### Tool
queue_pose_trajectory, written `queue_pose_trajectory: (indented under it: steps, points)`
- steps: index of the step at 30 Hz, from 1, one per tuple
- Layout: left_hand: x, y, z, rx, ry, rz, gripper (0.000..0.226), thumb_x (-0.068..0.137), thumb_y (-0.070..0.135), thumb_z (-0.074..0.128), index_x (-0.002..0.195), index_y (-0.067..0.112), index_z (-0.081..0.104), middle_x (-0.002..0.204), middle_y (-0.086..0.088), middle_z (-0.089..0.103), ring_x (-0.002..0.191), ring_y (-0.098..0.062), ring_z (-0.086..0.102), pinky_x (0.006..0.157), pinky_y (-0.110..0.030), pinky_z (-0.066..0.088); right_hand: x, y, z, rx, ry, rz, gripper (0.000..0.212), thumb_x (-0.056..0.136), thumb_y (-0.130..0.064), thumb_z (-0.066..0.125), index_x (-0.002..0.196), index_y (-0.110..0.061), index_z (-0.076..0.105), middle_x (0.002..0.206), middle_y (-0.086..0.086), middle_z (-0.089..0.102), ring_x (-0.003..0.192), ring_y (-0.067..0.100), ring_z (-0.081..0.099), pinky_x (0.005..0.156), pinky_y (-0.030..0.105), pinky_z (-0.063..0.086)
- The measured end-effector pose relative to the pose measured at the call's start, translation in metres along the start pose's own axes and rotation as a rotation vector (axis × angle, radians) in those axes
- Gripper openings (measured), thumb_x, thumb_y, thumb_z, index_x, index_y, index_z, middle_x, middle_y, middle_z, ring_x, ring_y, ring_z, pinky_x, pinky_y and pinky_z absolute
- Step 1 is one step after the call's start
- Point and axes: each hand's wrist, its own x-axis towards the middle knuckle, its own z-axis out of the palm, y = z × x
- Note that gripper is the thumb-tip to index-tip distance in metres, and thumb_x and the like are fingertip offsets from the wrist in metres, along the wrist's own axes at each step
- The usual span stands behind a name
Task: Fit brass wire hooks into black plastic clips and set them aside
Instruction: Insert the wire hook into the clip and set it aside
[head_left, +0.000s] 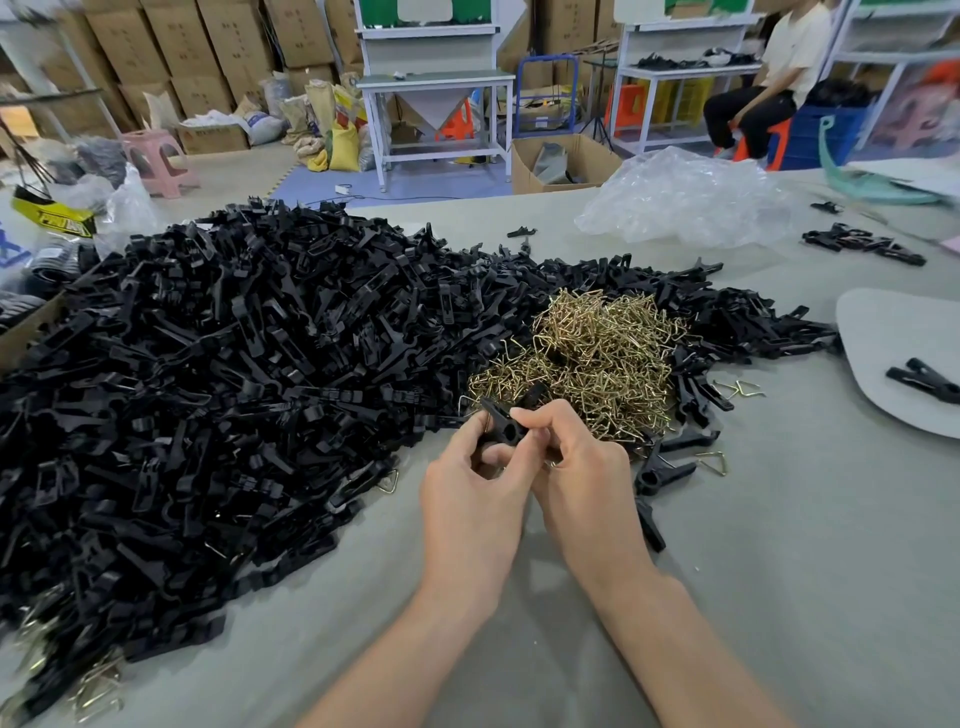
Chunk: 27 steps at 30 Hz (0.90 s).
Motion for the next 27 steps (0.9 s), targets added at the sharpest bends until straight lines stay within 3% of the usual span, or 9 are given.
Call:
queue_pose_trajectory:
  steps: [3, 4, 7, 9, 13, 15, 18, 22, 27]
  points:
    - [0.0, -0.002, 0.001, 0.013, 0.026, -0.007, 0.025, 0.088, 0.036, 0.074, 0.095, 0.049, 0.055, 0.055, 0.011, 0.05, 0.056, -0.003, 0.04, 0.06, -0.021, 0.041, 0.0, -0.001, 0.001, -0.017, -0.005, 0.001, 0.036, 0.083, 0.006, 0.077, 0.11, -0.015, 0.068, 0.065, -0.038, 0.059, 0.067, -0.009, 0.062, 0.059, 0.005, 0.041]
    - [0.0, -0.003, 0.002, 0.018, 0.034, -0.007, 0.023, 0.088, 0.037, 0.074, 0.105, 0.045, 0.06, 0.056, 0.012, 0.053, 0.056, -0.001, 0.044, 0.062, -0.019, 0.042, 0.0, -0.002, 0.0, -0.007, -0.011, 0.012, 0.037, 0.083, 0.006, 0.076, 0.111, -0.016, 0.068, 0.067, -0.036, 0.061, 0.069, -0.009, 0.064, 0.06, 0.005, 0.042]
    - [0.002, -0.004, 0.002, 0.04, 0.018, -0.015, 0.059, 0.086, 0.045, 0.072, 0.138, 0.021, 0.056, 0.065, 0.015, 0.063, 0.065, 0.004, 0.056, 0.069, -0.013, 0.044, 0.001, -0.003, 0.0, 0.038, 0.009, 0.016, 0.039, 0.083, 0.01, 0.074, 0.108, -0.02, 0.066, 0.068, -0.039, 0.062, 0.073, -0.018, 0.063, 0.061, -0.001, 0.04]
    - [0.004, -0.002, 0.002, 0.065, 0.012, -0.011, 0.061, 0.084, 0.049, 0.072, 0.137, 0.023, 0.056, 0.077, 0.015, 0.069, 0.081, 0.006, 0.062, 0.078, -0.014, 0.047, 0.001, -0.007, -0.001, 0.085, 0.037, 0.03, 0.045, 0.084, 0.011, 0.072, 0.104, -0.028, 0.062, 0.072, -0.04, 0.065, 0.075, -0.018, 0.065, 0.062, -0.002, 0.042]
    - [0.005, -0.003, 0.0, 0.124, -0.026, 0.073, 0.026, 0.085, 0.049, 0.071, 0.106, 0.056, 0.056, 0.106, 0.021, 0.067, 0.101, 0.005, 0.062, 0.088, -0.018, 0.05, 0.008, -0.01, -0.007, 0.267, 0.07, 0.127, 0.035, 0.091, -0.003, 0.07, 0.103, -0.035, 0.064, 0.084, -0.022, 0.075, 0.081, -0.003, 0.071, 0.068, 0.009, 0.052]
    - [0.006, -0.005, -0.006, 0.157, -0.038, 0.149, 0.029, 0.087, 0.051, 0.067, 0.115, 0.049, 0.058, 0.114, 0.025, 0.061, 0.106, 0.002, 0.061, 0.09, -0.023, 0.051, 0.013, -0.01, -0.013, 0.424, 0.089, 0.219, 0.024, 0.092, -0.011, 0.071, 0.103, -0.031, 0.068, 0.088, -0.012, 0.077, 0.082, 0.003, 0.072, 0.071, 0.015, 0.054]
    - [0.012, -0.008, -0.014, 0.189, -0.067, 0.223, 0.059, 0.083, 0.059, 0.062, 0.136, 0.035, 0.051, 0.124, 0.024, 0.057, 0.111, -0.003, 0.059, 0.09, -0.021, 0.05, 0.017, -0.012, -0.021, 0.705, 0.087, 0.335, 0.017, 0.091, -0.01, 0.07, 0.105, -0.021, 0.069, 0.092, 0.003, 0.078, 0.081, 0.012, 0.074, 0.068, 0.019, 0.056]
    - [0.018, -0.009, -0.019, 0.313, -0.124, 0.345, 0.061, 0.084, 0.055, 0.061, 0.14, 0.036, 0.045, 0.12, 0.022, 0.056, 0.11, -0.003, 0.058, 0.09, -0.011, 0.044, 0.018, -0.014, -0.026, 0.793, 0.04, 0.373, 0.026, 0.083, -0.022, 0.07, 0.108, -0.017, 0.07, 0.093, 0.009, 0.078, 0.076, 0.013, 0.073, 0.061, 0.016, 0.054]
    - [0.021, -0.014, -0.021, 0.343, -0.084, 0.379, 0.048, 0.084, 0.052, 0.063, 0.128, 0.038, 0.05, 0.109, 0.015, 0.063, 0.106, -0.008, 0.06, 0.09, -0.022, 0.046, 0.016, -0.013, -0.024, 0.854, -0.034, 0.392, 0.022, 0.092, -0.028, 0.061, 0.11, -0.024, 0.073, 0.108, 0.015, 0.076, 0.098, 0.023, 0.074, 0.079, 0.025, 0.058]
